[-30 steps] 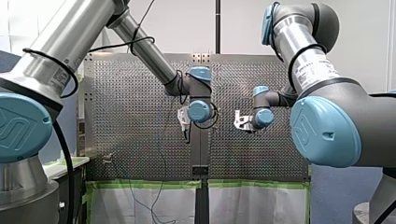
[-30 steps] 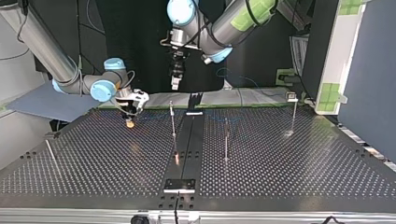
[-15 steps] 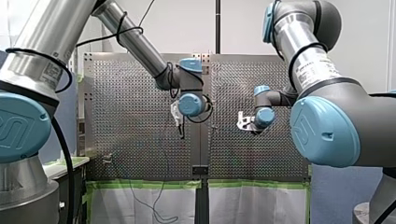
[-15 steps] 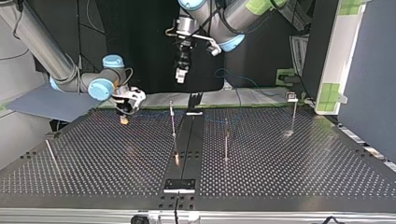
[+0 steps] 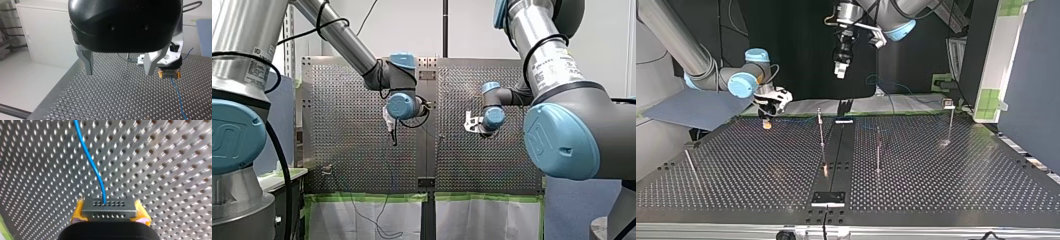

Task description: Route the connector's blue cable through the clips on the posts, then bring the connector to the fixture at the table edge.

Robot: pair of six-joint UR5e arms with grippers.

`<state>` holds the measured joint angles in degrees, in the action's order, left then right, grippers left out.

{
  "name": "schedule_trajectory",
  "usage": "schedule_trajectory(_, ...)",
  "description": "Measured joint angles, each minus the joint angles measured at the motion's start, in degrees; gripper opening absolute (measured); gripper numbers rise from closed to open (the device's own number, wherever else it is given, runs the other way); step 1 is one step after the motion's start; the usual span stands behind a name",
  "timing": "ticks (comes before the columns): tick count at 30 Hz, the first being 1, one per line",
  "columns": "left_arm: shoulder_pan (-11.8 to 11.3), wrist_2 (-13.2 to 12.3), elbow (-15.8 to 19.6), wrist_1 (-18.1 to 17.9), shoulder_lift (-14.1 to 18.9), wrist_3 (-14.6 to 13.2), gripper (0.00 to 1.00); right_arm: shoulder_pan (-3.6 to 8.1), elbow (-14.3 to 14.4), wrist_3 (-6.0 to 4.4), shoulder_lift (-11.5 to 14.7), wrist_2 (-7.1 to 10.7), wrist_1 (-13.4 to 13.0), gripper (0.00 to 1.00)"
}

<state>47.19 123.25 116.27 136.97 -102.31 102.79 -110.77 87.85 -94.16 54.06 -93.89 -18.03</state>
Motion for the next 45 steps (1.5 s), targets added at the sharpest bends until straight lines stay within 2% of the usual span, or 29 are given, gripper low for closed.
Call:
schedule_trajectory(6, 0.1, 0.2, 2.8, -0.6, 2.7, -0.1, 1.00, -2.30, 2.0, -0.41, 2.9, -1.57, 0.8, 0.00)
schedule_trajectory(10, 0.1, 0.1, 4.5, -0.6, 4.5, -0.1, 1.00, -2.56, 2.2, 0.00, 4.7, -2.91, 2.0, 0.00)
schedule_trajectory(15, 0.3, -0.1, 7.2, -0.4, 7.2, 0.3, 1.00, -2.32, 2.2, 0.63, 6.7, -4.85, 3.8, 0.00)
schedule_trajectory(22, 0.5, 0.2, 10.4, -0.6, 9.6, 0.3, 1.00, -1.26, 2.0, 1.02, 9.9, -7.94, 6.4, 0.00)
schedule_trajectory(25, 0.5, 0.2, 11.9, -0.6, 9.7, 0.2, 1.00, -0.61, 2.0, 0.97, 11.3, -8.56, 6.8, 0.00)
schedule_trajectory(39, 0.6, 0.0, 19.0, -0.4, 15.3, 0.9, 1.00, 3.33, 1.9, 0.57, 18.4, -9.94, 7.2, 0.00)
schedule_trajectory(45, 0.6, 1.0, 22.0, -0.7, 13.5, 0.5, 1.00, 4.67, 2.0, 0.56, 21.5, -10.40, 7.2, 0.00)
